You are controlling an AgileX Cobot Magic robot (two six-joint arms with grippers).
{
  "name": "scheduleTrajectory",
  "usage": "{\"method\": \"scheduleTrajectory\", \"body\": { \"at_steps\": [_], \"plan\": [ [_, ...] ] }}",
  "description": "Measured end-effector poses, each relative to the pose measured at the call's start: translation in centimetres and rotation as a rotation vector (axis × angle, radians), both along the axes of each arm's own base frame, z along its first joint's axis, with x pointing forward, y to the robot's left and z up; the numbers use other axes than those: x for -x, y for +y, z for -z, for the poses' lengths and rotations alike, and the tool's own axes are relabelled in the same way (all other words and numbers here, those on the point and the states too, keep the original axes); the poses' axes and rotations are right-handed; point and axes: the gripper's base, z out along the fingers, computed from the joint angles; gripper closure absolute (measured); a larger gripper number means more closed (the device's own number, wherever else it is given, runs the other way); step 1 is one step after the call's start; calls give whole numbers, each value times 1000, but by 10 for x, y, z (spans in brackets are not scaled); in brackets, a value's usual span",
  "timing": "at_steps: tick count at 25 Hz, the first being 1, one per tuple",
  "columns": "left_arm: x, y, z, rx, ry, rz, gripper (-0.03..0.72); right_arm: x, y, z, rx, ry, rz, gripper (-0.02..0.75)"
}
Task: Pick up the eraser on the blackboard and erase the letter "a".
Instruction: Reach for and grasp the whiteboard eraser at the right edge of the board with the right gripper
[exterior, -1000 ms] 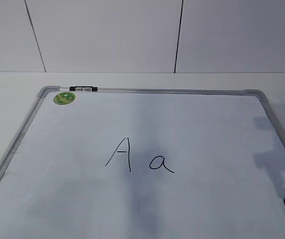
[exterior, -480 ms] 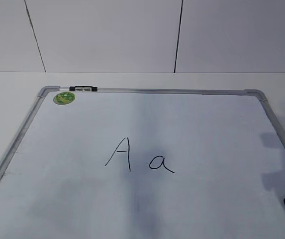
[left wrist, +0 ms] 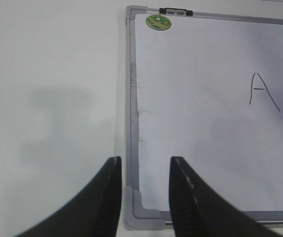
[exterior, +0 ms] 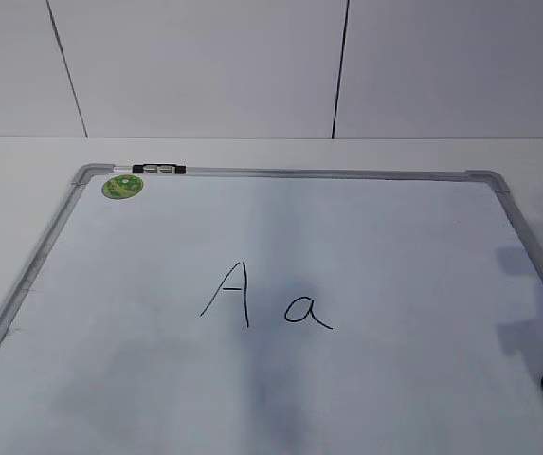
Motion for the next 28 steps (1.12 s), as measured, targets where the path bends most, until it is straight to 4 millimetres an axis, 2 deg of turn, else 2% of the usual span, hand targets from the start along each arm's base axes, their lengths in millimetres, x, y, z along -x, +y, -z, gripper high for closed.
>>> {"method": "scheduleTrajectory", "body": {
  "at_steps": [8,14,28],
  "plan": [
    [0,0,0,0,0,2,443,-1,-1,1,11,-6,8,139],
    [0,0,0,0,0,2,444,-2,-1,4,7,10,0,90],
    [0,0,0,0,0,2,443,-2,0,4,5,8,-2,84]
  ]
}}
